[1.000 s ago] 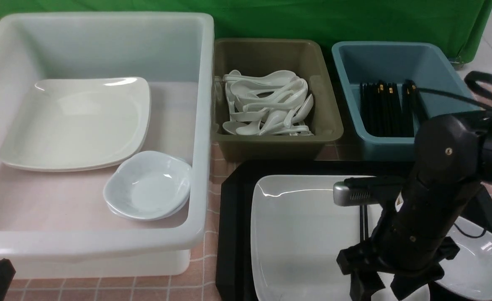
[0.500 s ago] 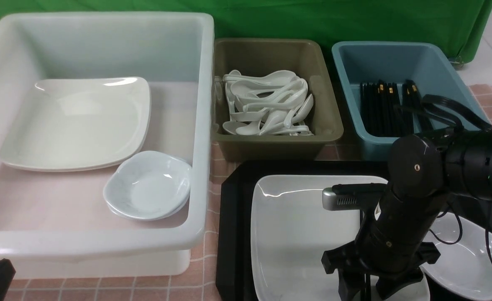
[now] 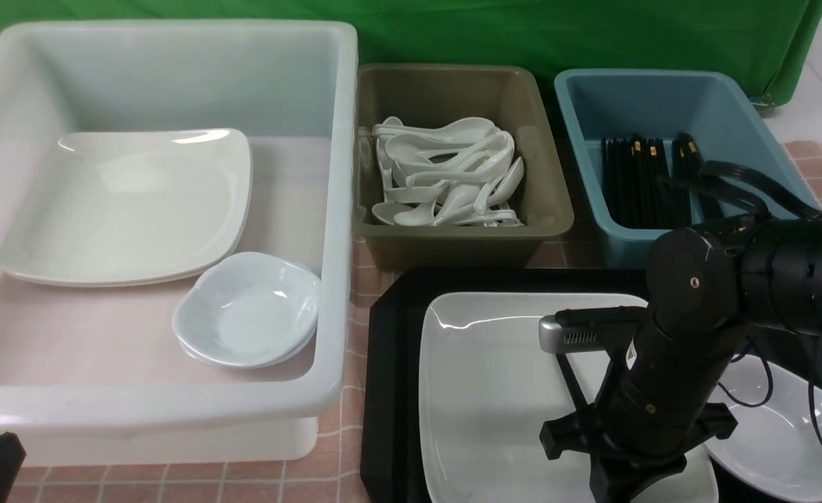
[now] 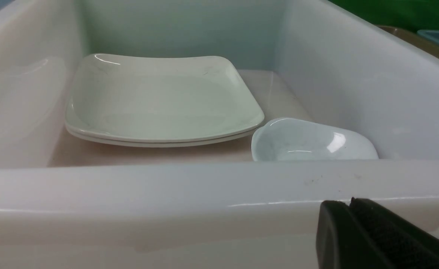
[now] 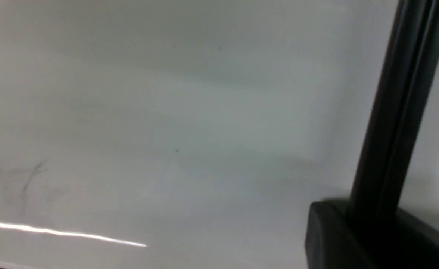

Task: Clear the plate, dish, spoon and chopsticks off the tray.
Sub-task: Use the right arm to grab a pair of chopsticks from the plate, then use the right arm to put the chopsticks into the small storage box on the right

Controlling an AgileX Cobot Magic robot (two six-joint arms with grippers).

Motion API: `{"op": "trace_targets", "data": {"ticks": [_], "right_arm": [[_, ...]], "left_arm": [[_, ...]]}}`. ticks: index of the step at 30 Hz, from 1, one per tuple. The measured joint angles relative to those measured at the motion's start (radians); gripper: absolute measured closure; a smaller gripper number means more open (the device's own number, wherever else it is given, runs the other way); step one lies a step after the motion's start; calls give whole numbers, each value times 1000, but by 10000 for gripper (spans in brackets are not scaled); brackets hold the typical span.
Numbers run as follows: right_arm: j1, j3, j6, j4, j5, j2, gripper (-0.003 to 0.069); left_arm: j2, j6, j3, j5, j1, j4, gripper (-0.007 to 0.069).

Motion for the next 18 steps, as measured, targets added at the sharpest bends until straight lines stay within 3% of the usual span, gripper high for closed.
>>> {"op": "trace_targets", "data": {"ticks": [18], "right_arm": [[0,-119,-119,11,166,-147,480]], "left_arm": [[0,0,0,0,0,5,604]]}}
